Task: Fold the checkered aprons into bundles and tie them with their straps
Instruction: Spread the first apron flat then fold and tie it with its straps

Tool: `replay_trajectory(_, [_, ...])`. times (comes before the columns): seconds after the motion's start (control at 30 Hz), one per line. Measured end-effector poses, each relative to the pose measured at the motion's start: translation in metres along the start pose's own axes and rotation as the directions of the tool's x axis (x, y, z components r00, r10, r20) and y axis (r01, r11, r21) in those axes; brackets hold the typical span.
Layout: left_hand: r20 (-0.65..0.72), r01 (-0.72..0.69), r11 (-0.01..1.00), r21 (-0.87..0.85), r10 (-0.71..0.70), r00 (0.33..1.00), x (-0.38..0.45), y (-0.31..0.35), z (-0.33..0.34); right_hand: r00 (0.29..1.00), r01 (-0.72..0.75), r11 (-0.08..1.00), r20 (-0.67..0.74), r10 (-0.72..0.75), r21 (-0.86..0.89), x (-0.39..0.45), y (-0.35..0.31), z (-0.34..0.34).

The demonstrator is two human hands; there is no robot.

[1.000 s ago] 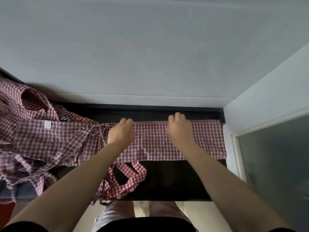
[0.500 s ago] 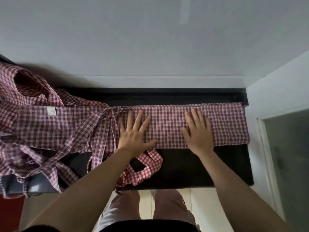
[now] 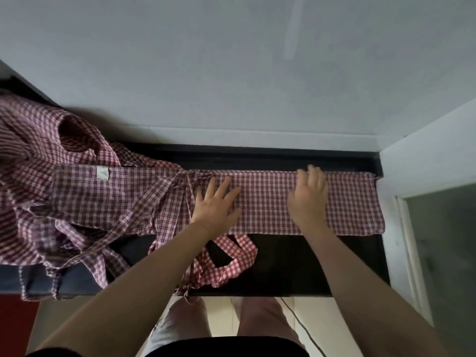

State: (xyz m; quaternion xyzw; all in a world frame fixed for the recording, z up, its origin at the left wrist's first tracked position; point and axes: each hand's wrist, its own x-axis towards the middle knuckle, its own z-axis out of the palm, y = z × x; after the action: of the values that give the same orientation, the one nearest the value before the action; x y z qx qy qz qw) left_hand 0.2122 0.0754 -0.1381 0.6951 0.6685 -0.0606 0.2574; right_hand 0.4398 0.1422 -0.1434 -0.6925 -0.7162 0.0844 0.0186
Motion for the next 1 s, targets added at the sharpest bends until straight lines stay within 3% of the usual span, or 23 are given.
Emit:
replay_trajectory(0.07, [-0.241, -0.076, 0.99, -0.12, 0.046, 0.969, -0.011, -0.013, -0.017, 0.991, 0.122, 0.976, 0.035, -0.131, 0.182, -0.015, -0.048, -0.004])
replay_trajectory(0.1, [-0.397, -0.091, 0.989, -0.113, 0.039, 0.917, -0.019, -0.027, -0.025, 0.979, 0.118, 0.947, 0.126, -0.162, 0.299, -0.025, -0.078, -0.01])
replay_trajectory(0.17, [-0.599, -0.01, 0.994, -0.108, -0.057, 0.799, -0.034, -0.063, -0.035, 0.897, -0.026, 0.886, 0.401, -0.183, 0.463, -0.04, -0.127, -0.014])
replay_trajectory(0.2, [-0.619, 0.058, 0.988, -0.141, -0.133, 0.774, -0.039, -0.075, -0.039, 0.842, -0.117, 0.868, 0.511, -0.171, 0.483, -0.043, -0.142, -0.012])
replay_trajectory(0.27, [-0.541, 0.194, 0.955, -0.226, -0.288, 0.79, -0.059, -0.113, -0.056, 0.756, -0.227, 0.859, 0.639, -0.141, 0.458, -0.053, -0.181, -0.006])
replay_trajectory(0.37, [-0.191, 0.355, 0.885, -0.302, -0.421, 0.887, -0.077, -0.162, -0.072, 0.744, -0.337, 0.828, 0.666, -0.057, 0.448, -0.064, -0.219, 0.004])
replay_trajectory(0.43, [0.052, 0.348, 0.868, -0.354, -0.353, 0.934, -0.081, -0.183, -0.073, 0.756, -0.405, 0.786, 0.654, 0.001, 0.467, -0.067, -0.234, 0.004])
replay_trajectory(0.5, [0.215, 0.327, 0.853, -0.406, -0.259, 0.942, -0.082, -0.192, -0.071, 0.75, -0.535, 0.638, 0.659, 0.057, 0.554, -0.069, -0.244, -0.005])
replay_trajectory(0.57, [0.268, 0.323, 0.851, -0.414, -0.225, 0.937, -0.083, -0.194, -0.071, 0.723, -0.63, 0.477, 0.687, 0.072, 0.613, -0.072, -0.243, -0.017])
replay_trajectory(0.6, [0.274, 0.313, 0.859, -0.404, -0.213, 0.938, -0.083, -0.192, -0.073, 0.696, -0.655, 0.465, 0.715, 0.064, 0.596, -0.075, -0.239, -0.021])
replay_trajectory(0.63, [0.278, 0.307, 0.87, -0.387, -0.207, 0.938, -0.083, -0.19, -0.075, 0.648, -0.668, 0.515, 0.76, 0.049, 0.537, -0.078, -0.233, -0.025])
replay_trajectory(0.7, [0.289, 0.299, 0.89, -0.345, -0.202, 0.936, -0.082, -0.187, -0.078, 0.536, -0.607, 0.717, 0.843, 0.05, 0.343, -0.085, -0.224, -0.035])
replay_trajectory(0.77, [0.304, 0.287, 0.904, -0.318, -0.189, 0.934, -0.081, -0.184, -0.081, 0.492, -0.5, 0.835, 0.869, 0.056, 0.229, -0.086, -0.22, -0.05])
replay_trajectory(0.83, [0.312, 0.286, 0.907, -0.308, -0.187, 0.931, -0.082, -0.181, -0.083, 0.53, -0.47, 0.853, 0.845, 0.066, 0.229, -0.075, -0.22, -0.065])
replay_trajectory(0.93, [0.308, 0.3, 0.906, -0.299, -0.206, 0.929, -0.081, -0.183, -0.082, 0.701, -0.424, 0.84, 0.71, 0.068, 0.338, -0.047, -0.224, -0.081])
replay_trajectory(1.0, [0.32, 0.317, 0.899, -0.304, -0.217, 0.922, -0.081, -0.182, -0.082, 0.78, -0.461, 0.702, 0.625, 0.03, 0.543, -0.032, -0.232, -0.095])
